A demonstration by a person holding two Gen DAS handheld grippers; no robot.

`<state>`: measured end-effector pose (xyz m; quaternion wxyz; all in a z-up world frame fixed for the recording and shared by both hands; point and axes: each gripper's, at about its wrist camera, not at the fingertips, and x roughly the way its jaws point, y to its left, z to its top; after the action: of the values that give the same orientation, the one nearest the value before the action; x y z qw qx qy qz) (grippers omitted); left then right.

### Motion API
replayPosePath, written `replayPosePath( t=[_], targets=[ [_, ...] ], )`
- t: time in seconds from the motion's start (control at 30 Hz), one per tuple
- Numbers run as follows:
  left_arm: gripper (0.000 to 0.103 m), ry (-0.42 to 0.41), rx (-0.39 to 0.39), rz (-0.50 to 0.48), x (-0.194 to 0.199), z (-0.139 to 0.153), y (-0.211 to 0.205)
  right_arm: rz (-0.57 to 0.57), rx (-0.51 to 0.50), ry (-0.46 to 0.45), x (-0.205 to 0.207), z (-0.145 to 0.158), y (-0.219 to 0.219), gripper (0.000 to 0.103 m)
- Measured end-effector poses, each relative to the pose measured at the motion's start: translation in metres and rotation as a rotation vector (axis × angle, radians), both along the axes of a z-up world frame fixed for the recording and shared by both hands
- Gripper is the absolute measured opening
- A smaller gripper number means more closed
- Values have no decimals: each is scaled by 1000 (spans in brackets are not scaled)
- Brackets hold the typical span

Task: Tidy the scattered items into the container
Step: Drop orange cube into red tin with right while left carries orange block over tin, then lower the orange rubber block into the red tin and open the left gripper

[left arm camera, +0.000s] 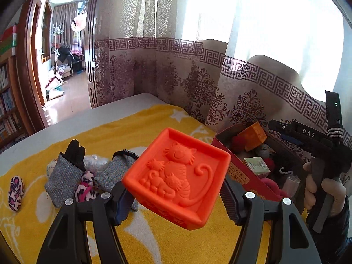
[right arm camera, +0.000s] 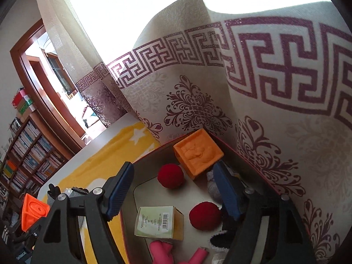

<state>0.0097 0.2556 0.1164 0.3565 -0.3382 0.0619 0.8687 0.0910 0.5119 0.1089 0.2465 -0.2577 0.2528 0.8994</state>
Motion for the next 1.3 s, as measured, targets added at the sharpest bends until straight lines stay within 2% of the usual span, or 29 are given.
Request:
replayPosePath(
  t=[0.13,0.23,0.5,0.63,0.73,0.8,0.83,1.2,1.23,1.3],
  targets=[
    [70,-22,-1,-41,0,-4,29,25,92,25,0,15,-14,79],
    [70,-50,2,-74,-2,-8,53,24,126,38,3,20,-17,79],
    [70,-86,19,-148,-5,-12,121,-3,83,86,15,25,0,80],
    [71,-80,21,-161,-6,-13,153,-12,77,94,18,25,4,80],
    [72,-109,22,-173,-13,-15,169,-11,82,93,18,25,4,80],
    [75,-112,20,-176,-15,-16,172,-14,81,93,19,24,4,80],
    [81,-111,22,-171,-16,-17,171,-15,78,95,19,24,5,80],
    [82,-166,56,-84,-30,-30,123,6,63,74,12,17,-3,80],
    [84,-171,59,-77,-31,-31,118,13,69,72,10,17,-6,80],
    [97,-183,67,-63,-32,-34,107,30,80,65,7,16,-13,80]
  ],
)
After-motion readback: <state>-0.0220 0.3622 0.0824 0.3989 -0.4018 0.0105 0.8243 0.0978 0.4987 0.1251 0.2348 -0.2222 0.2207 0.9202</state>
